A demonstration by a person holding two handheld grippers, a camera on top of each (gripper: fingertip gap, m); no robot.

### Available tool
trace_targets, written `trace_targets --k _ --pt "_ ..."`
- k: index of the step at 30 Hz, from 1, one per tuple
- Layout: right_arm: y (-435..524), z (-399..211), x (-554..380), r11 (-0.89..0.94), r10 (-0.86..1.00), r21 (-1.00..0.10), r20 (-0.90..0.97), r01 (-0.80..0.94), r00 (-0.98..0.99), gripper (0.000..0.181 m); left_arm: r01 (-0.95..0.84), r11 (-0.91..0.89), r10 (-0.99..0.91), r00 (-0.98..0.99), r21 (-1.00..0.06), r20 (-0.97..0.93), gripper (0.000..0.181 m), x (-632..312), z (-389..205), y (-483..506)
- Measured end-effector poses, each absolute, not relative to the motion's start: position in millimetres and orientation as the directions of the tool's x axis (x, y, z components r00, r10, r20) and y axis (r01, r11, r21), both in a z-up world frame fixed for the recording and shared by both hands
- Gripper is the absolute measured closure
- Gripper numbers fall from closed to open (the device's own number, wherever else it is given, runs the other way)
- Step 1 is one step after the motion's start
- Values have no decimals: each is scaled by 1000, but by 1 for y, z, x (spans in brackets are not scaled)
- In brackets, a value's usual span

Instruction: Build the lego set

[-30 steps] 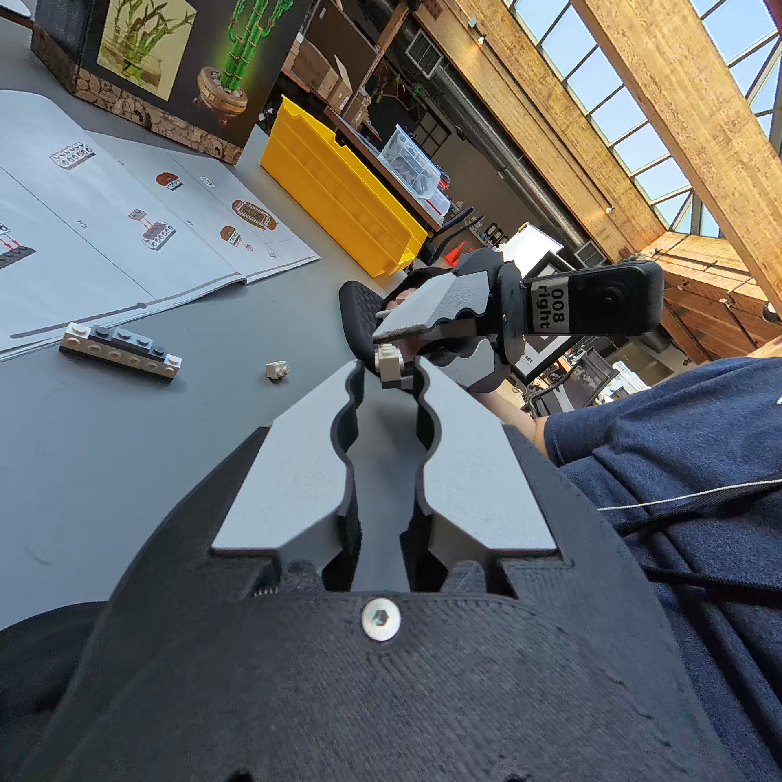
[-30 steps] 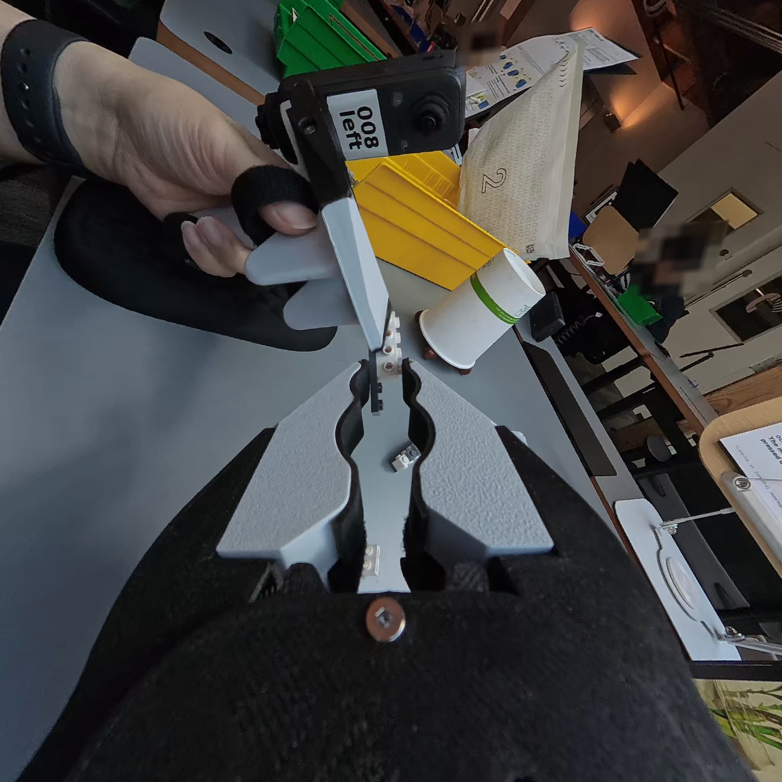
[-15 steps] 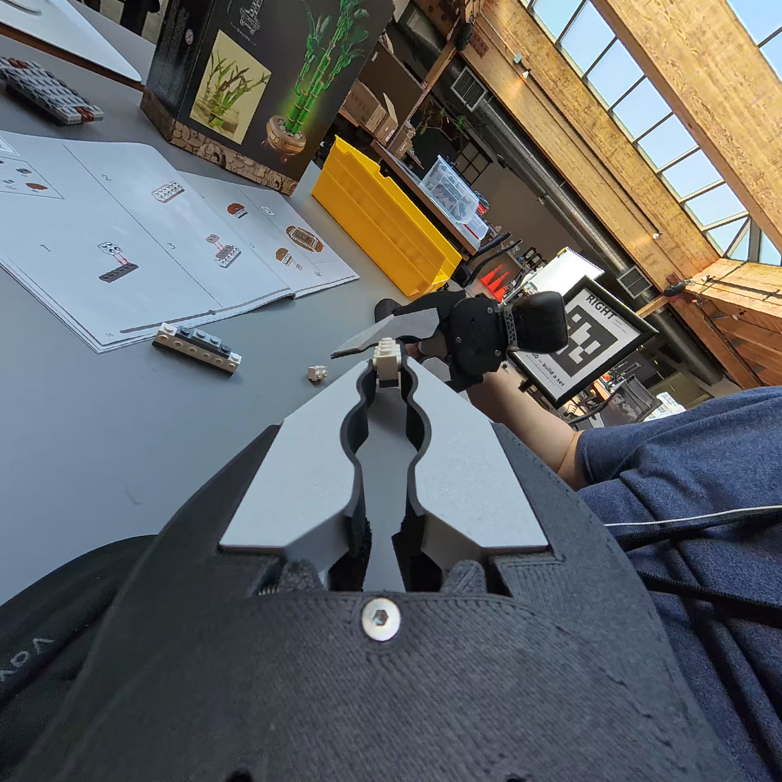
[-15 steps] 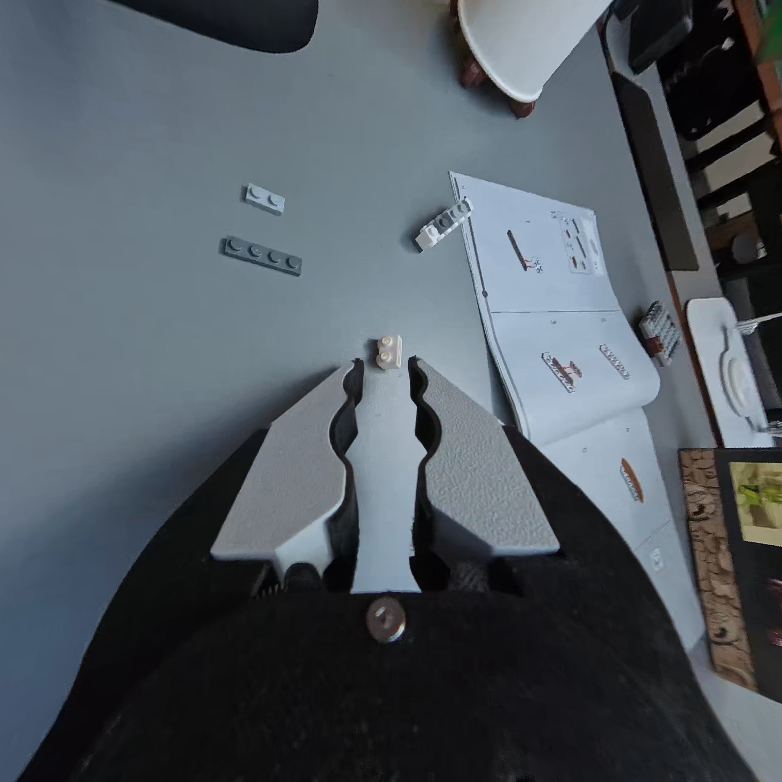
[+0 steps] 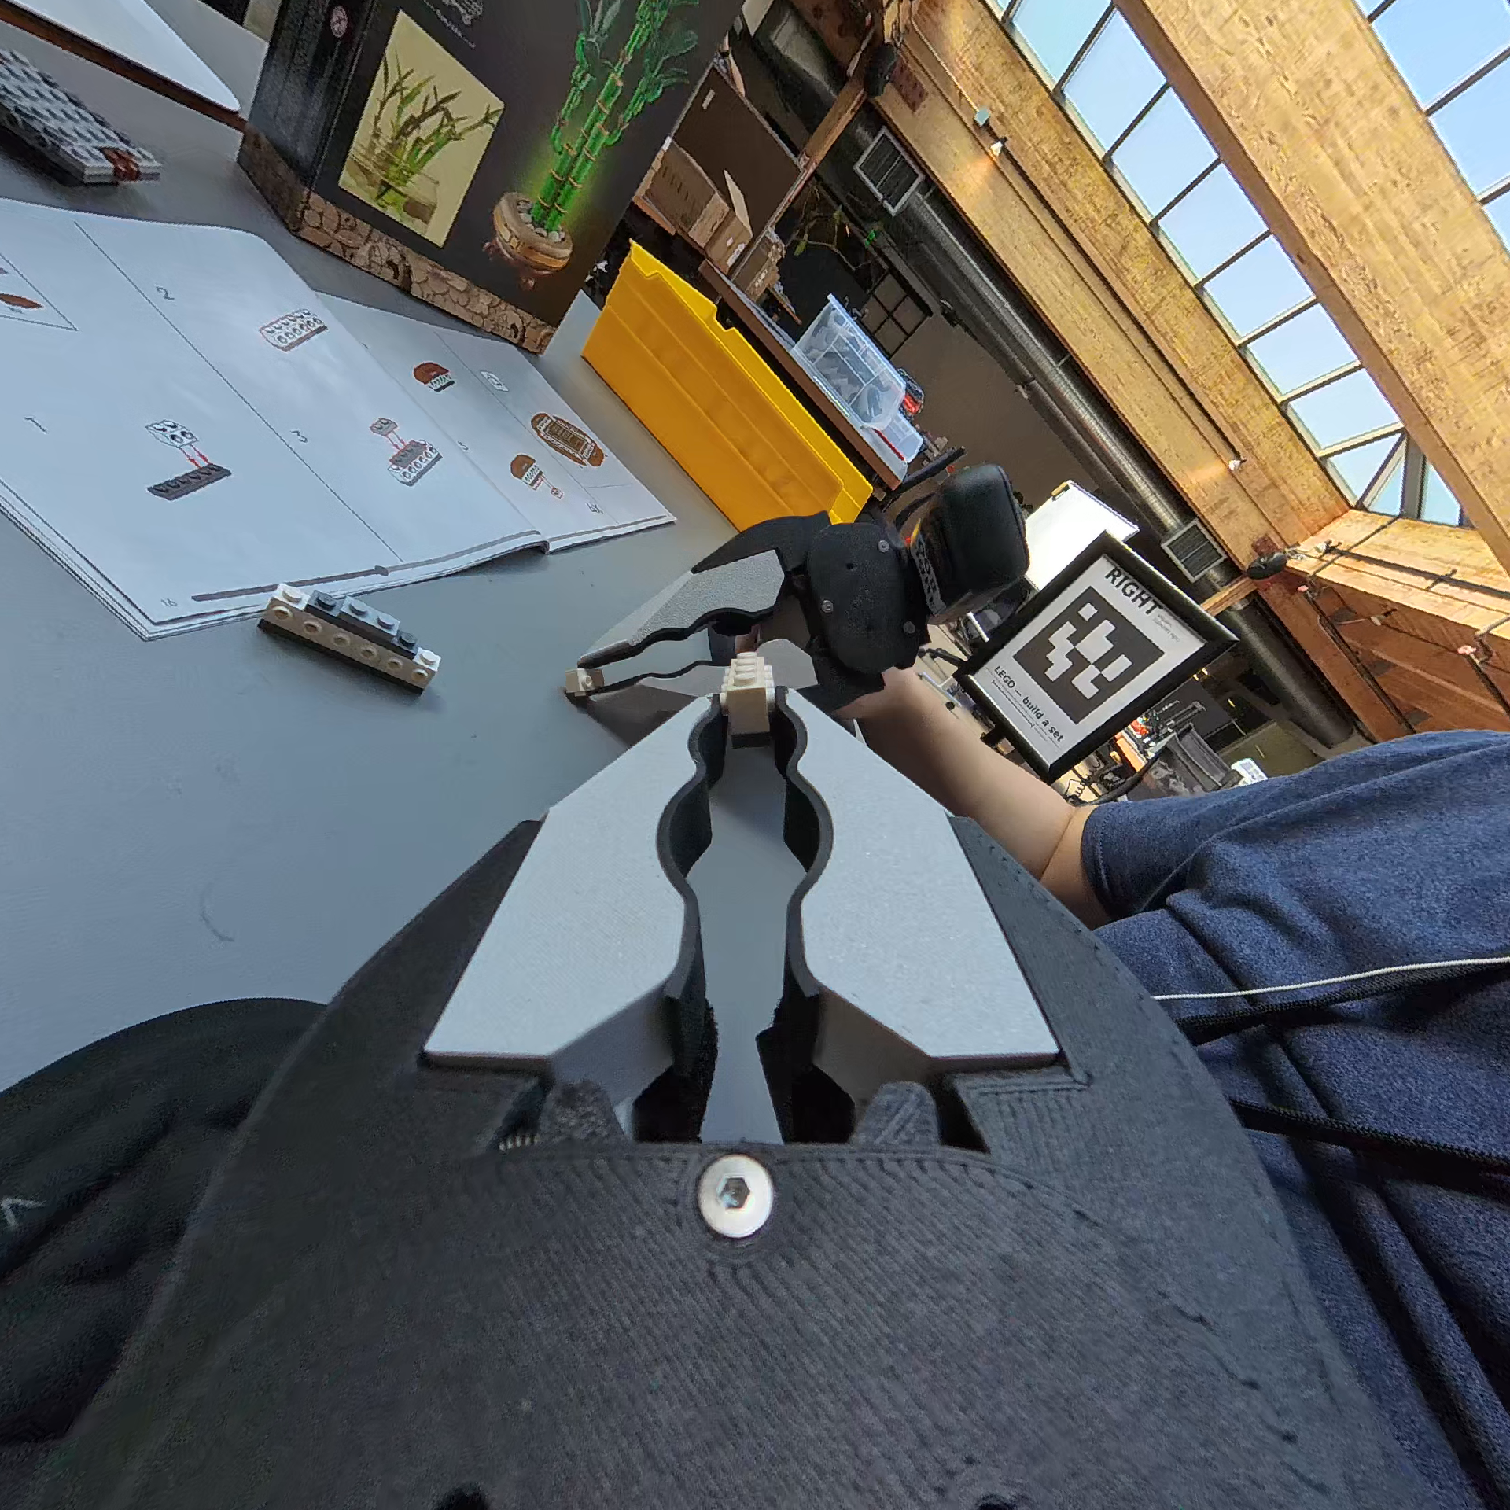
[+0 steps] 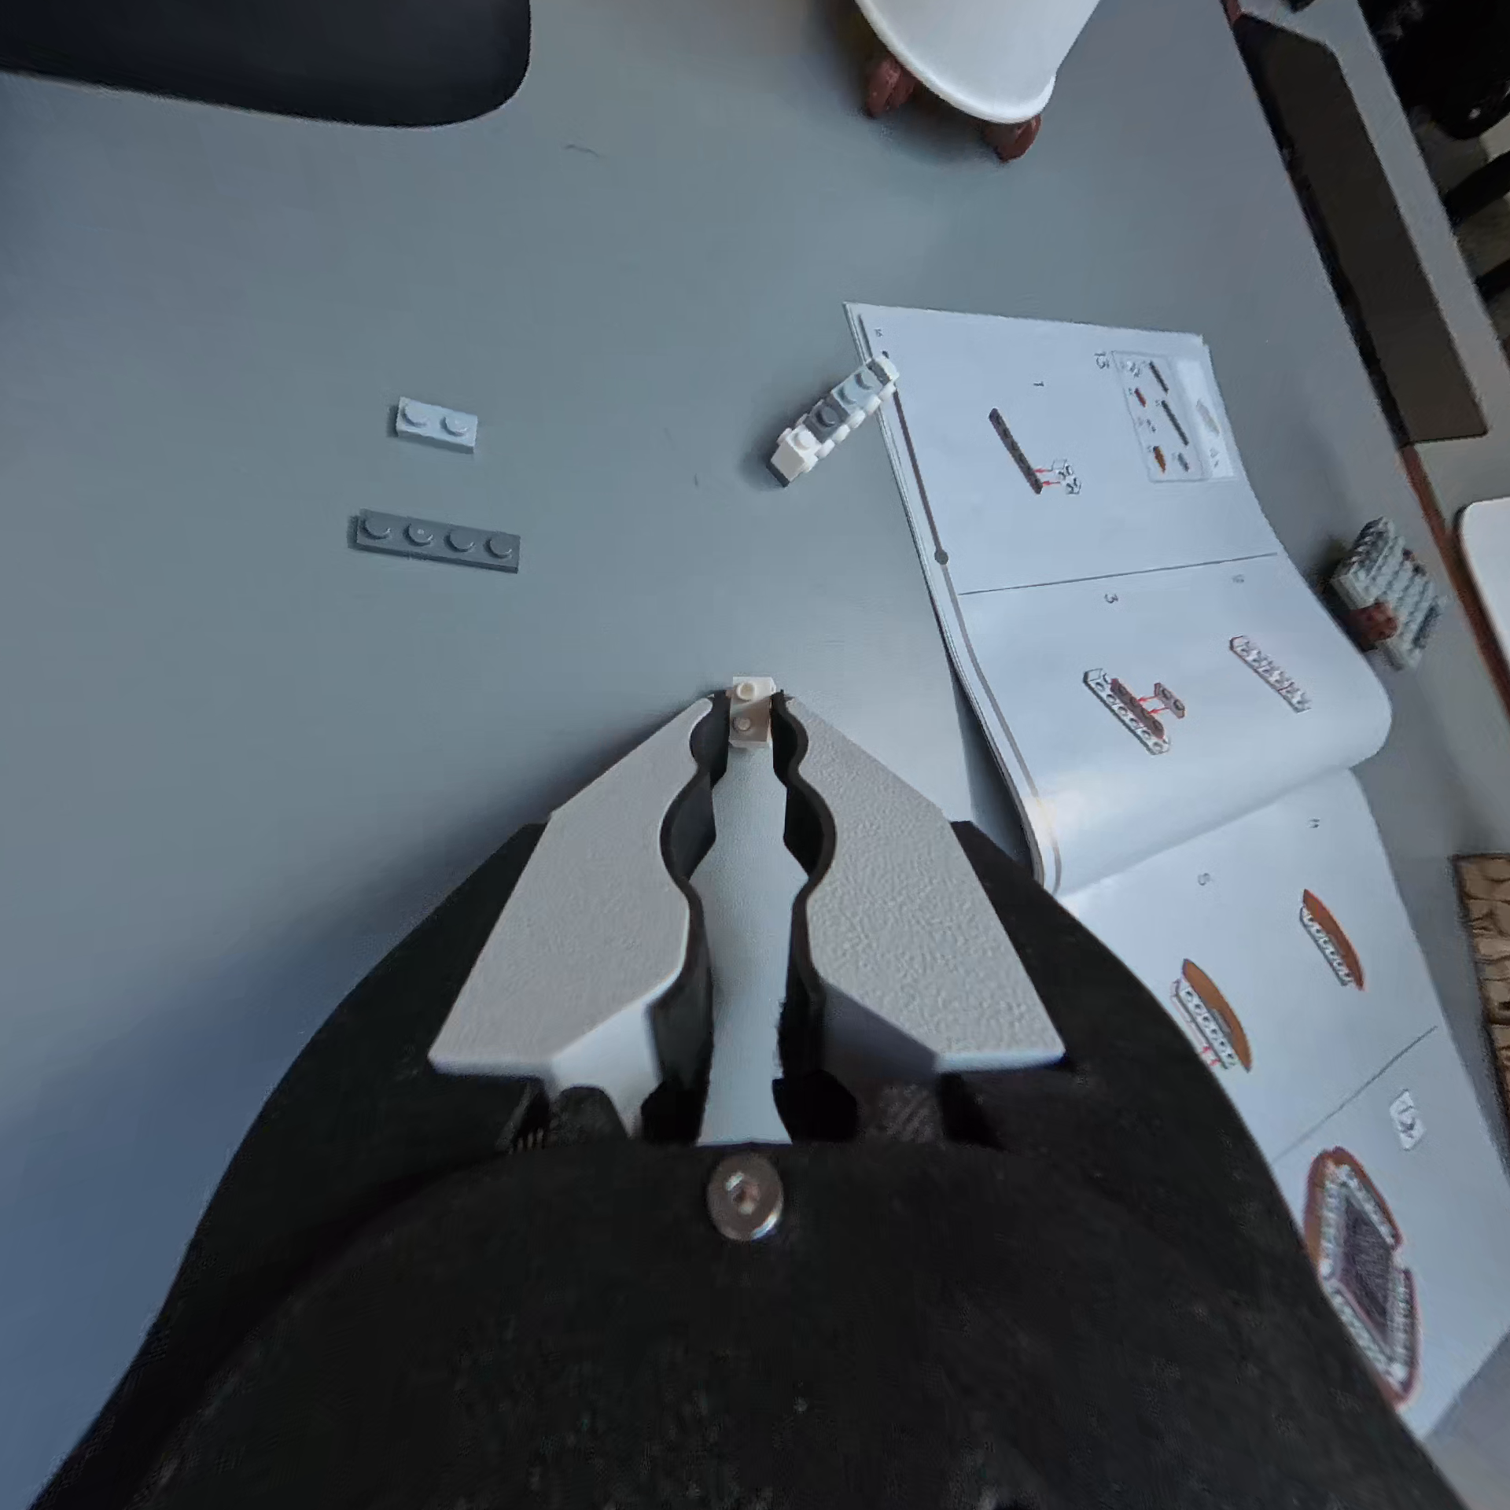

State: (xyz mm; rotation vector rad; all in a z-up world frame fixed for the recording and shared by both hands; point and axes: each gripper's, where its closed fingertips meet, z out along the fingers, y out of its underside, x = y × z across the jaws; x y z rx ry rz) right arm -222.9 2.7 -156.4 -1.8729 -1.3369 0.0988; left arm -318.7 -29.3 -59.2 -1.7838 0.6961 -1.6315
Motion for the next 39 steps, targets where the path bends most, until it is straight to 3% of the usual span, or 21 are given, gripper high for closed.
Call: trace_targets --k 2,4,6,8,13,20,23,26,30,35,39 --pt "0 -154 -225 -271 849 -711 141 649 509 173 16 -675 -734 92 -738 673 173 -317 -60 -31" --pt "-11 -149 -235 -484 839 -712 -212 508 501 172 6 -674 -736 82 -739 672 173 -315 -60 -33" --pt "-22 -154 -237 -639 766 -601 -447 480 461 171 -4 -670 -740 75 -742 668 172 -313 -59 -36" --pt "-27 -159 -236 -667 744 -544 -517 509 422 173 -11 -668 -743 65 -744 666 172 -311 -58 -38" --pt "-23 -159 -236 -609 791 -570 -487 551 370 170 -17 -668 -743 51 -744 667 172 -311 -56 -41" --pt "-9 -144 -231 -299 927 -736 -72 607 368 161 -24 -678 -735 55 -735 676 172 -313 -59 -42" --pt "-20 -139 -234 -136 938 -720 126 680 322 160 -16 -686 -728 46 -728 685 173 -313 -59 -42" --pt "-20 -150 -229 -10 891 -611 354 791 285 158 -15 -679 -734 49 -734 678 172 -314 -59 -42" --pt "-21 -159 -231 53 852 -543 463 838 246 164 -13 -687 -726 41 -727 686 173 -313 -59 -42" --pt "-14 -160 -232 -11 859 -568 417 823 299 171 -22 -684 -729 43 -729 683 173 -311 -60 -44" --pt "-22 -140 -249 -346 902 -742 -95 574 421 171 -16 -709 -705 35 -705 708 173 -310 -61 -44"
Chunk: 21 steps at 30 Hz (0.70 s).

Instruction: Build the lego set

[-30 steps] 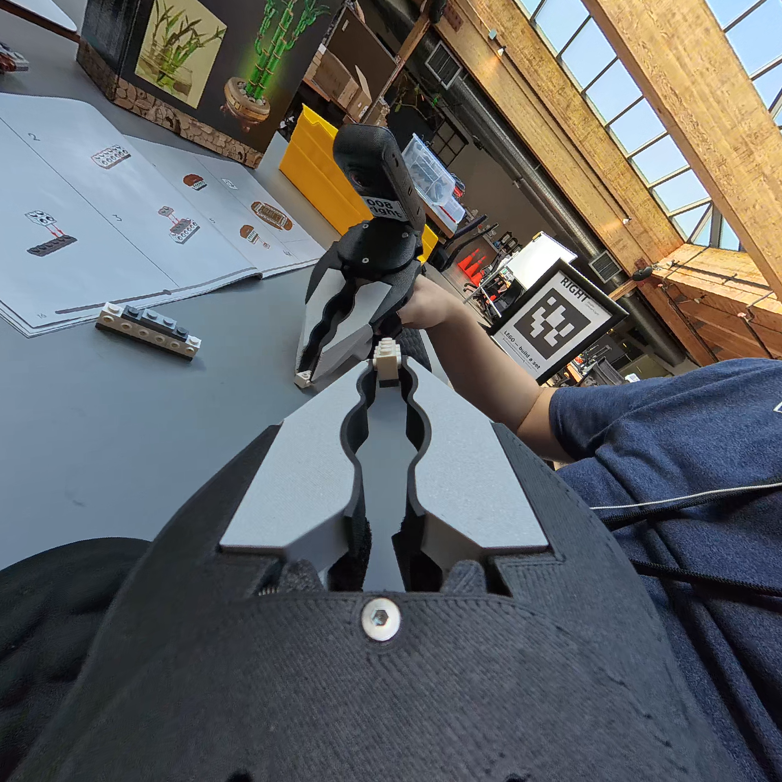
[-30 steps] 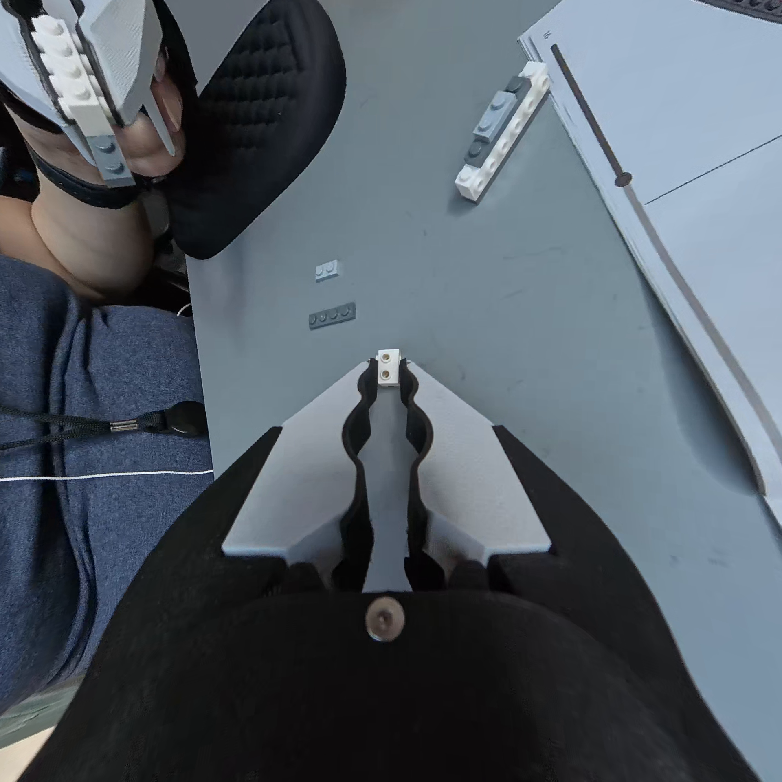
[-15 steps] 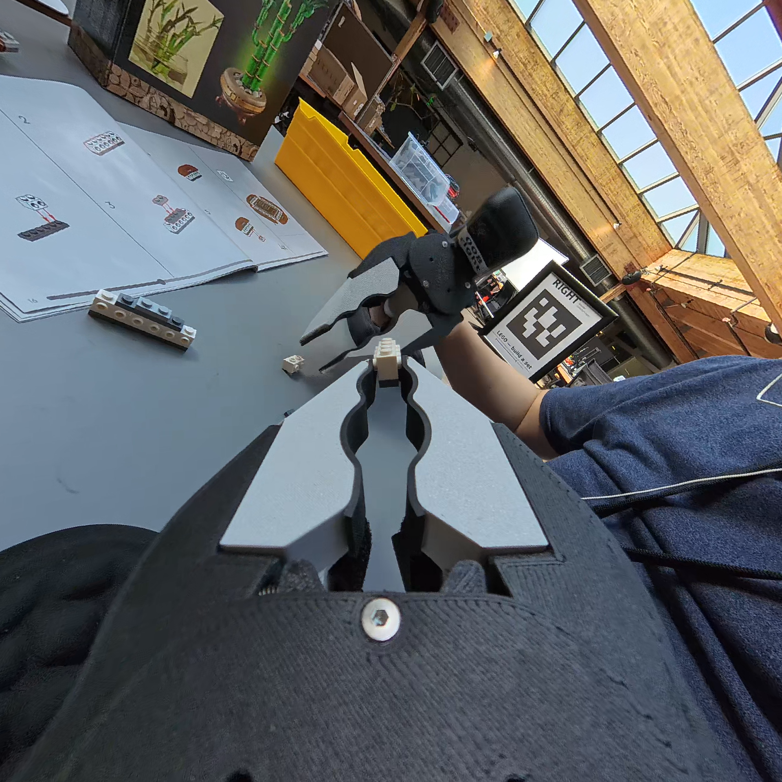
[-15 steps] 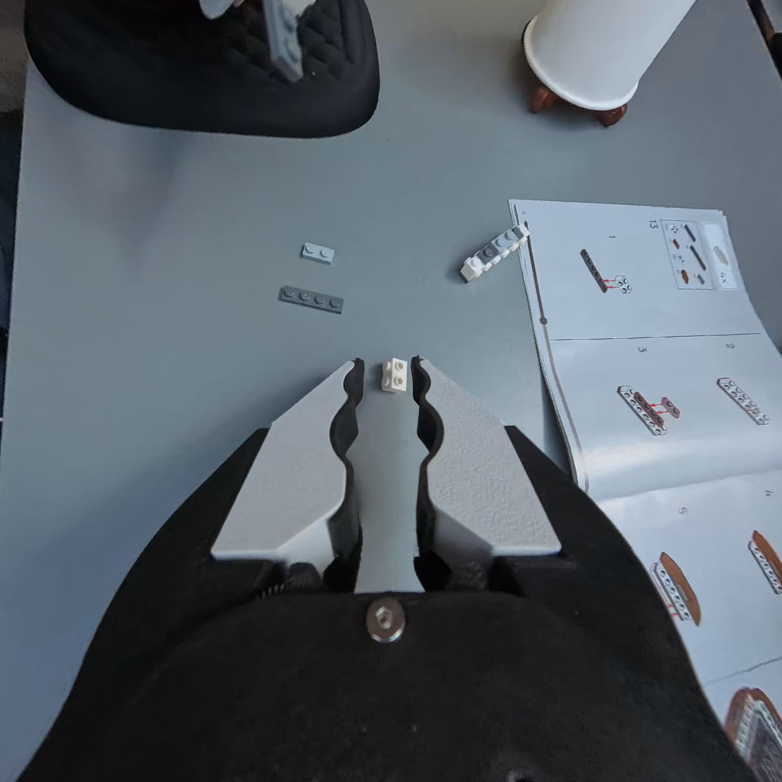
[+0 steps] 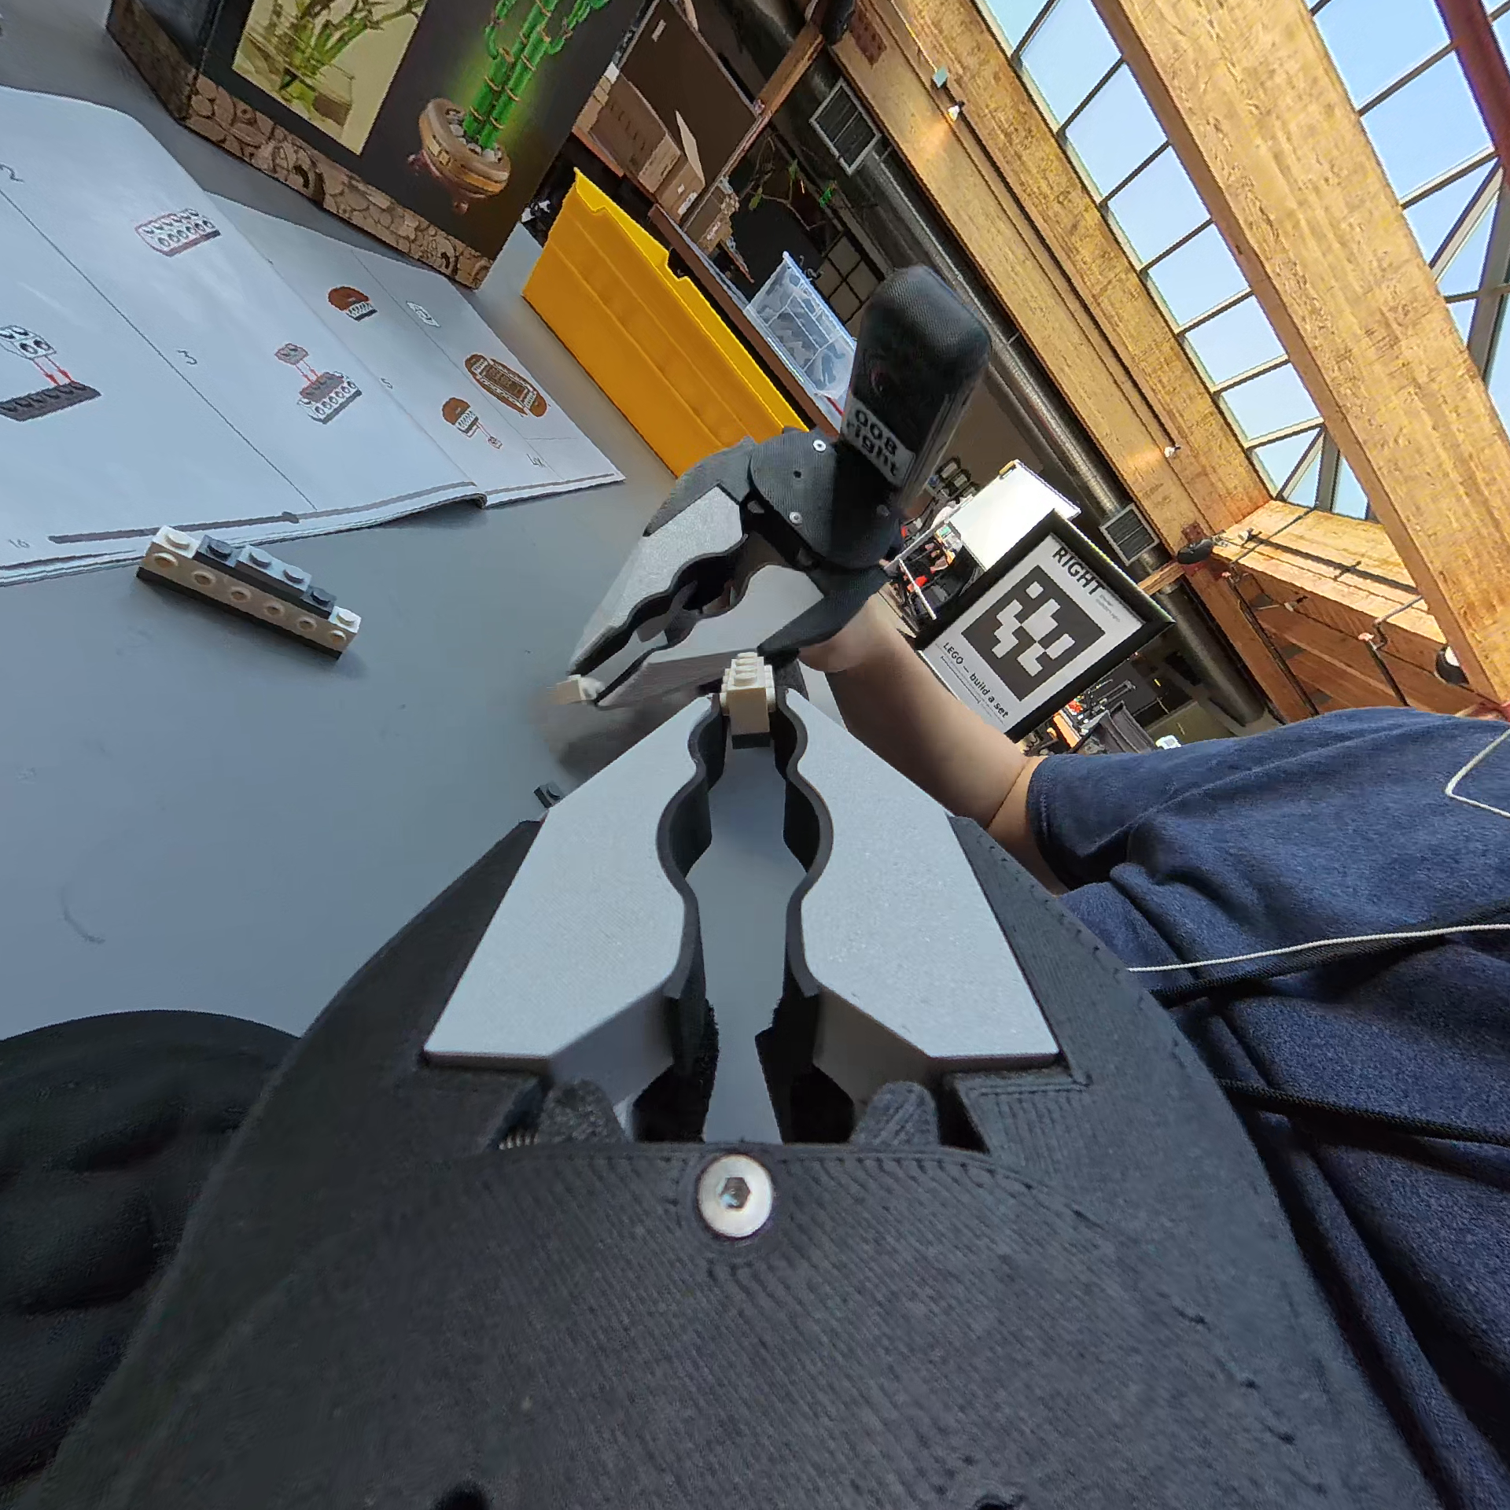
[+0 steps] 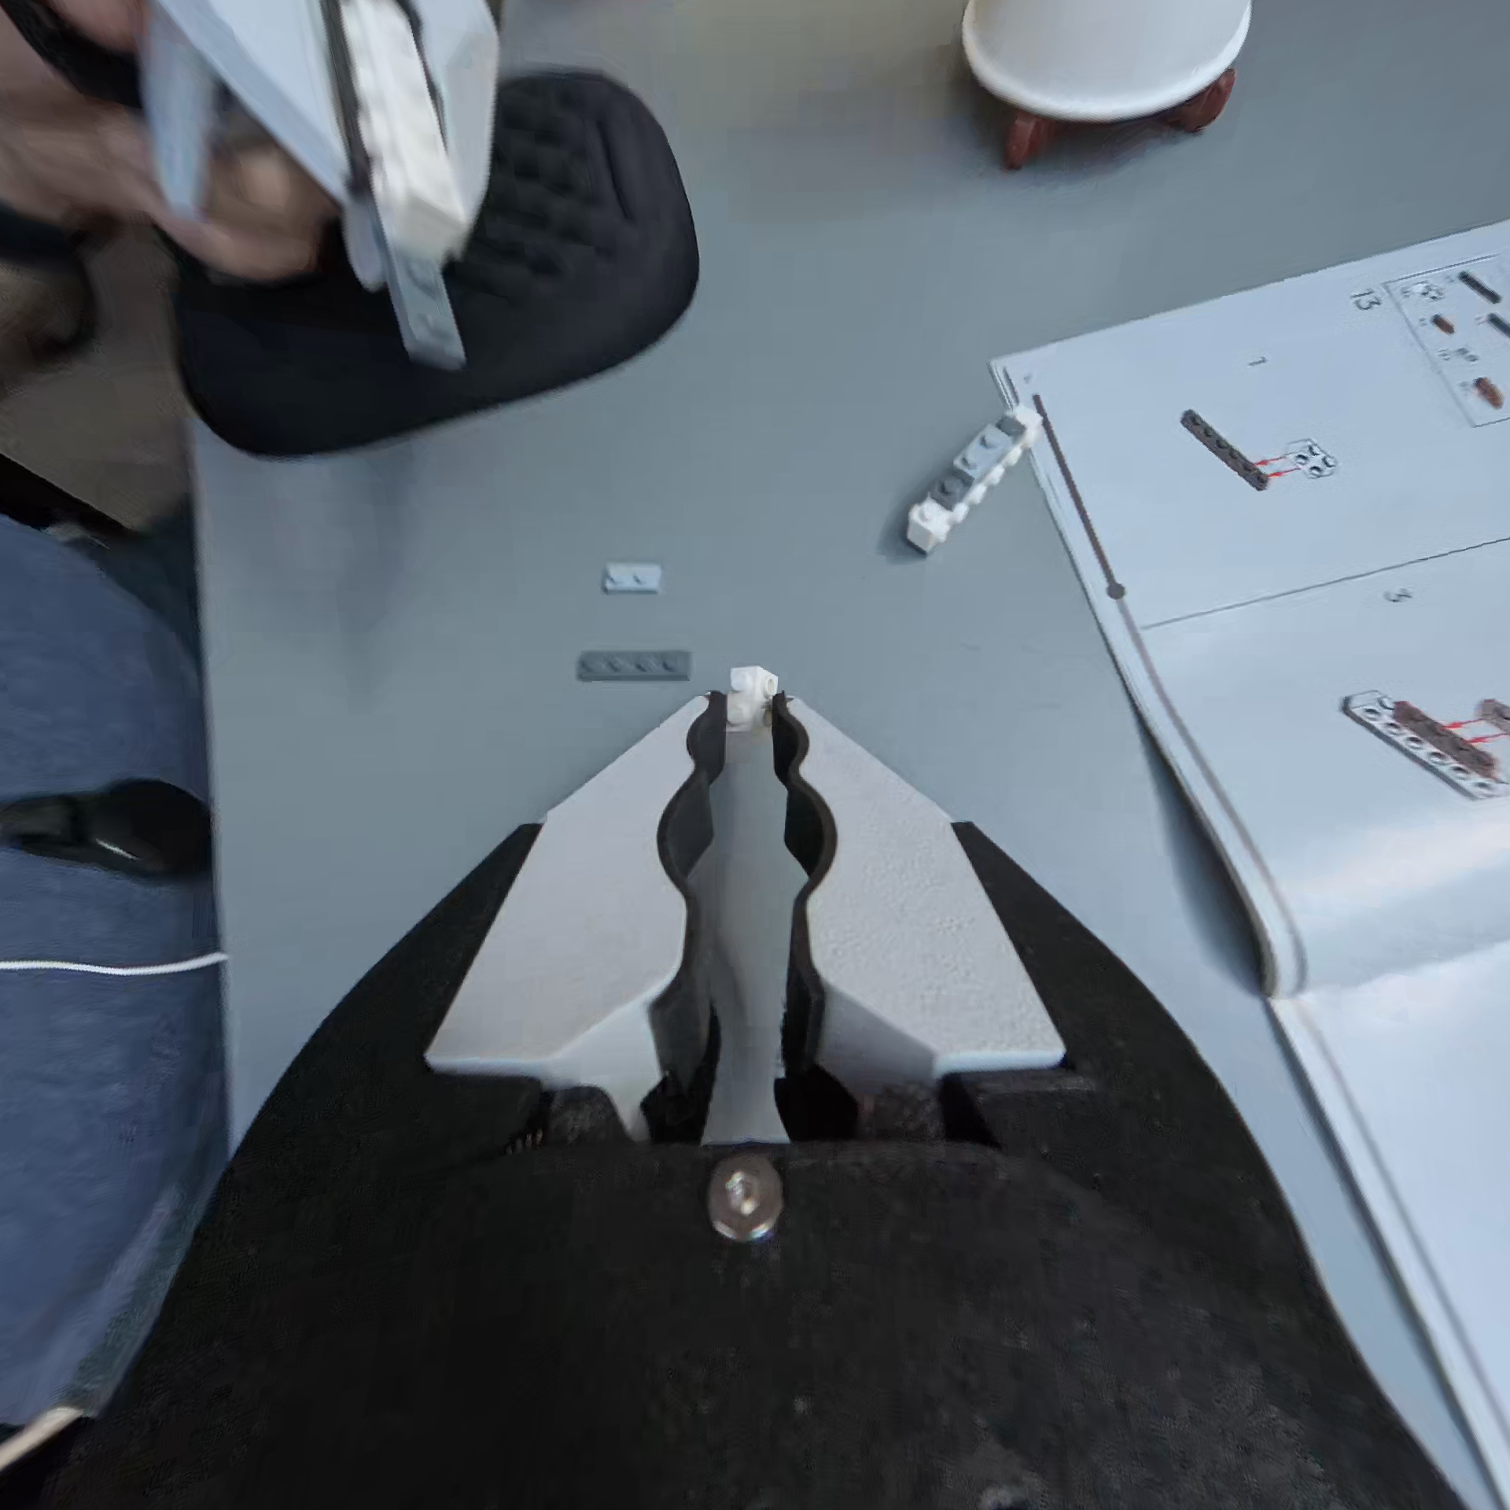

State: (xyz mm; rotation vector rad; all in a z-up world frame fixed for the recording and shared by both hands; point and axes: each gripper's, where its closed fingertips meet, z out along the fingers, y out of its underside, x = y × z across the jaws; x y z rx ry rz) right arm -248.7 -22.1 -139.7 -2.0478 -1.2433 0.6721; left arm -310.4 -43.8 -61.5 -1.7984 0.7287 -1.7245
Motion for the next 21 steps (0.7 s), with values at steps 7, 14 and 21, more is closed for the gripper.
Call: trace_targets --k 7,14,21 --pt "-39 -31 -279 -695 713 -690 -697 202 77 172 6 -695 -719 3 -719 695 173 -309 -56 -47" --pt "-48 -21 -297 -641 740 -674 -670 368 62 172 45 -613 -790 -59 -789 610 173 -303 -35 -54" --pt "-46 3 -304 -610 738 -664 -674 432 6 172 137 -412 -910 -23 -901 413 173 -308 -1 -48"
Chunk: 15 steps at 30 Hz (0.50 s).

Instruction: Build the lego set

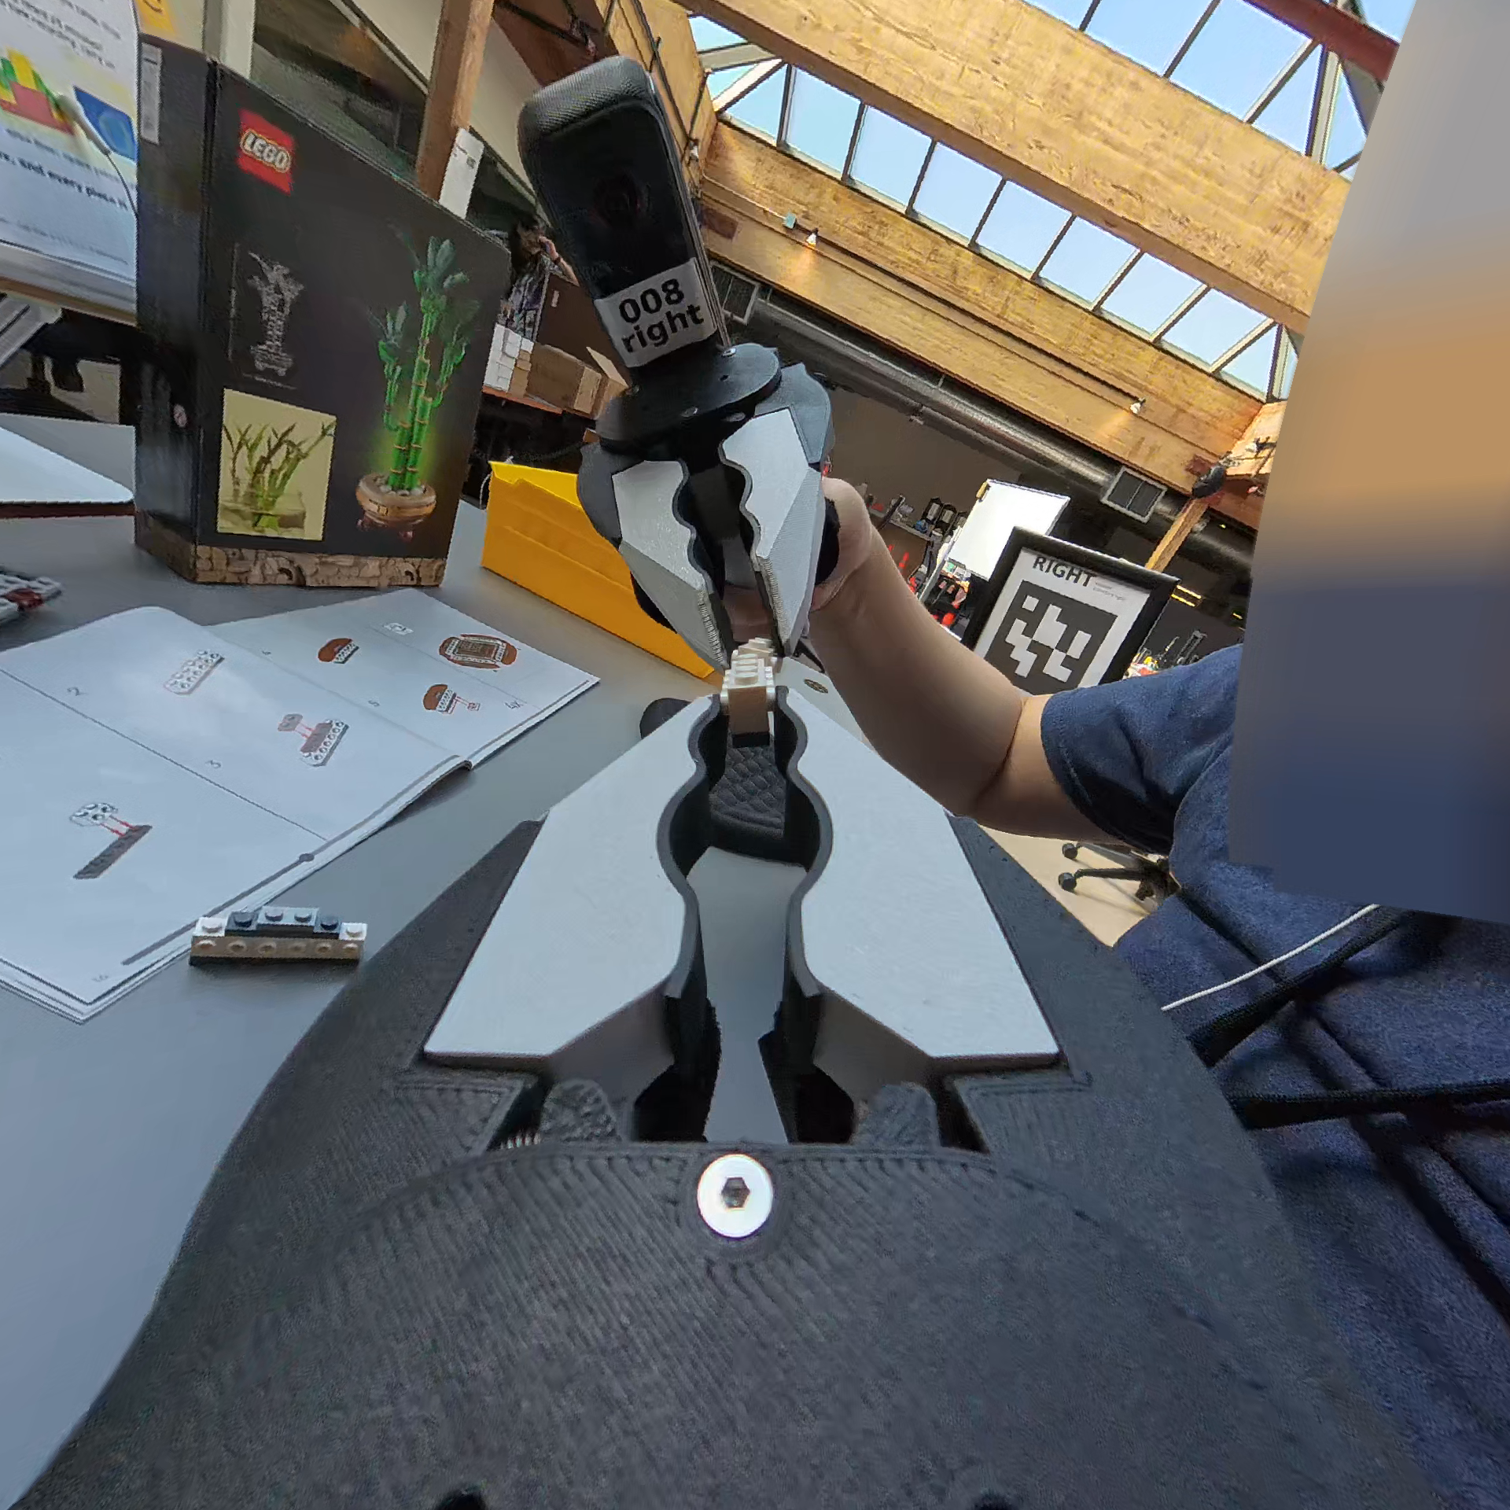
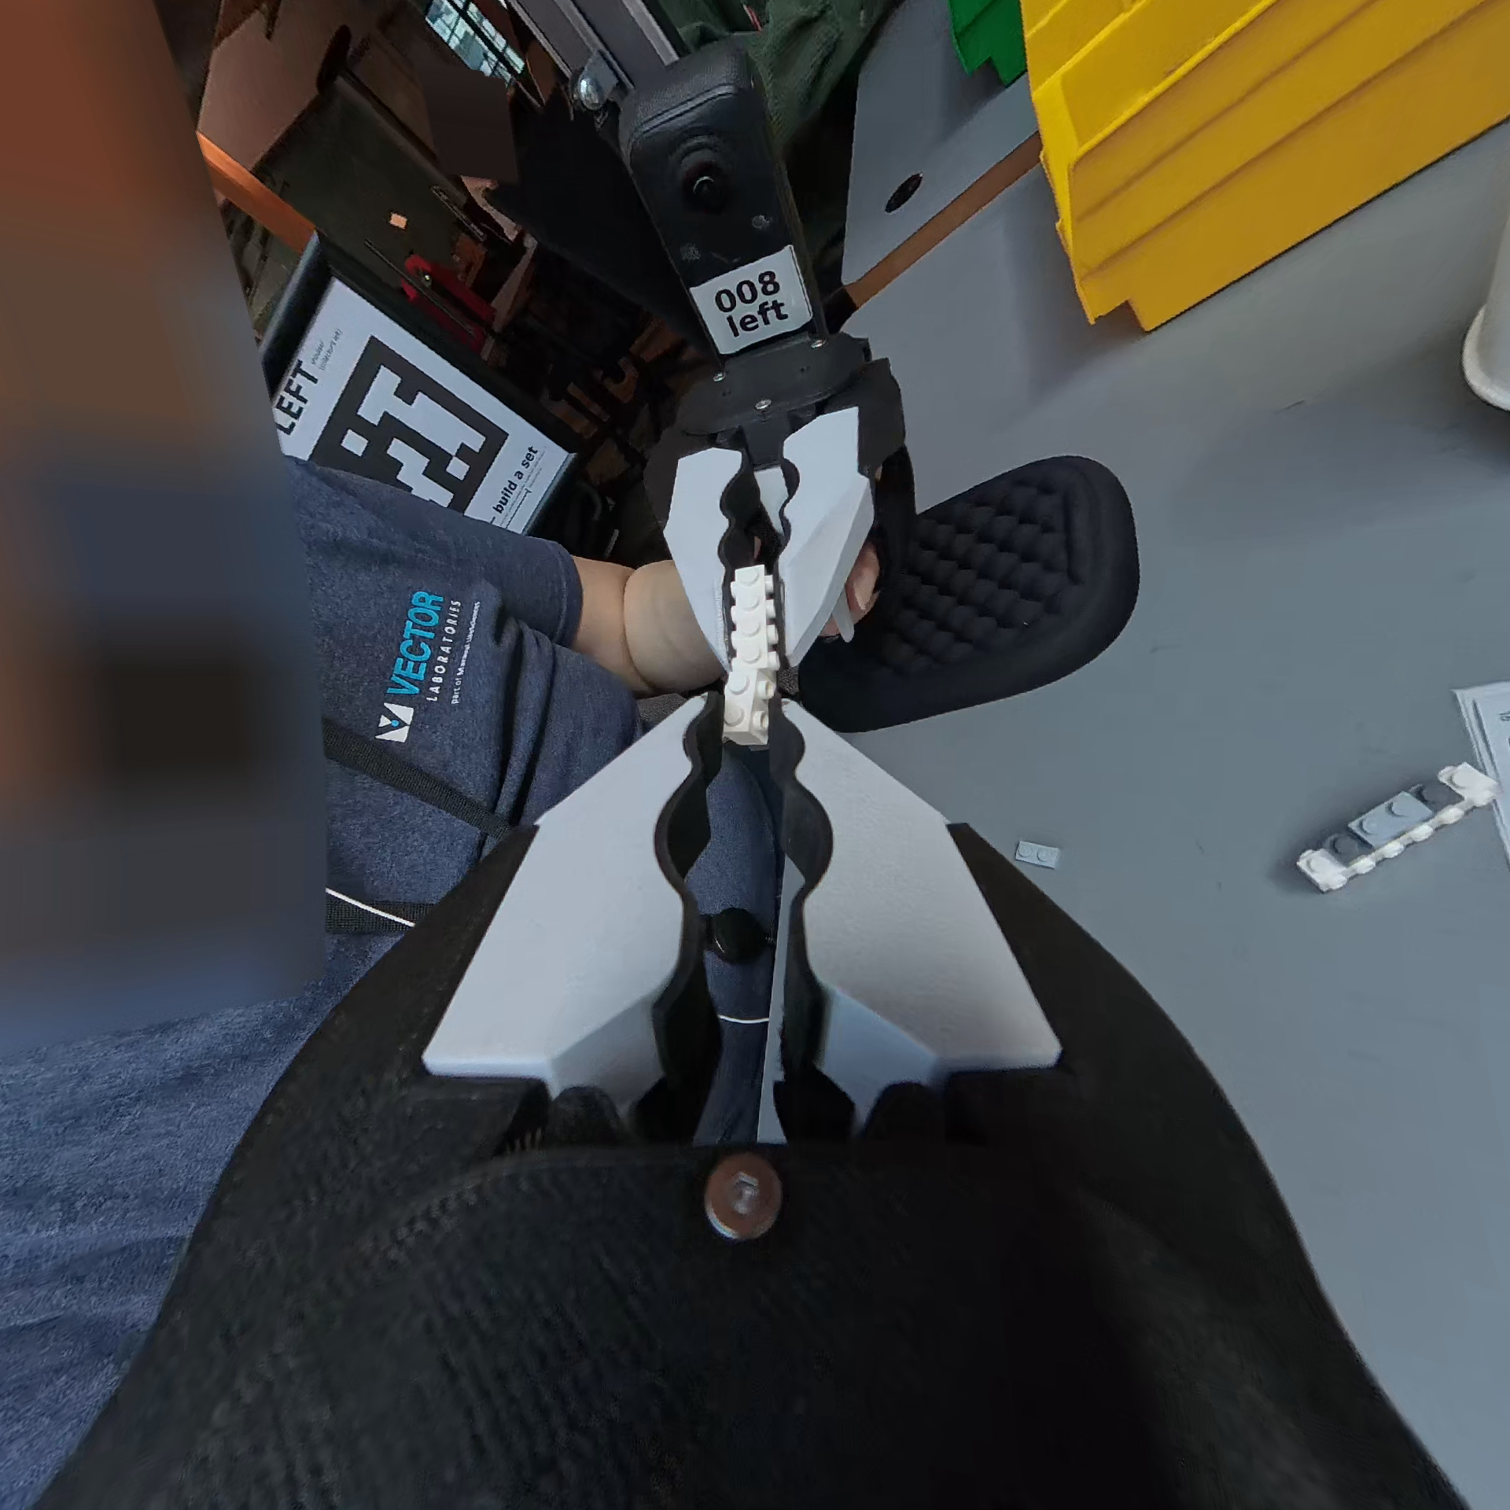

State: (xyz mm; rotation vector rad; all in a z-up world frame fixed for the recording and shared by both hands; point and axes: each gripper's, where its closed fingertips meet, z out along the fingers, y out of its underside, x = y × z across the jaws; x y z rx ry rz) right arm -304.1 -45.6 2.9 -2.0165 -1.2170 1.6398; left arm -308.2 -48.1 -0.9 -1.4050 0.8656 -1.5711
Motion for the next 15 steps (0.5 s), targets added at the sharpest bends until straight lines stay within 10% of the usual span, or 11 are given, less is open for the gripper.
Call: trace_targets --k 15 --pt "6 98 -297 -476 818 -824 -543 307 -190 172 193 -140 -990 -4 -971 142 173 -301 92 0"
